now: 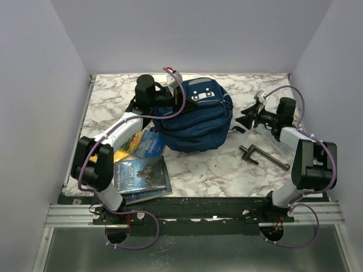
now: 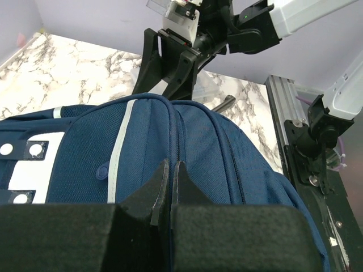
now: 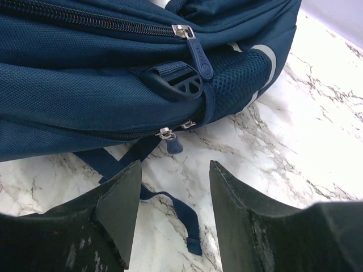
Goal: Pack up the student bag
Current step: Unzip the student bag at the center of the board.
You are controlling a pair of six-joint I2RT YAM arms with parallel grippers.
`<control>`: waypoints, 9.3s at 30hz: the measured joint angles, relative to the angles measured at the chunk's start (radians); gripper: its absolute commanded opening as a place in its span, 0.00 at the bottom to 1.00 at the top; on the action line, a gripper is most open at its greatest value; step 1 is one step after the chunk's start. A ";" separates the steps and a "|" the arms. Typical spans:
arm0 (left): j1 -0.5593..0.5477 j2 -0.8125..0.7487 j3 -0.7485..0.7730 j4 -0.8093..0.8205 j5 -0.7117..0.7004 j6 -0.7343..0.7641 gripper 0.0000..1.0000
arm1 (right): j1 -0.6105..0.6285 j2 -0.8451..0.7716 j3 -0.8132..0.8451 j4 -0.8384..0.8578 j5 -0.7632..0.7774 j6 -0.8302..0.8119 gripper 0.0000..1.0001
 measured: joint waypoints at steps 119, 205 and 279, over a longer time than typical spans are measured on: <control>-0.301 -0.014 0.069 -0.526 -1.091 -0.169 0.75 | 0.683 -0.431 0.014 -0.785 0.837 0.984 0.01; -0.702 -0.001 -0.009 -1.003 -1.368 -0.725 0.49 | 0.561 -0.361 -0.254 -0.500 0.912 1.757 0.18; -0.678 -0.083 -0.158 -0.752 -1.212 -0.445 0.00 | 0.583 -0.583 -0.369 -0.514 0.869 1.752 0.50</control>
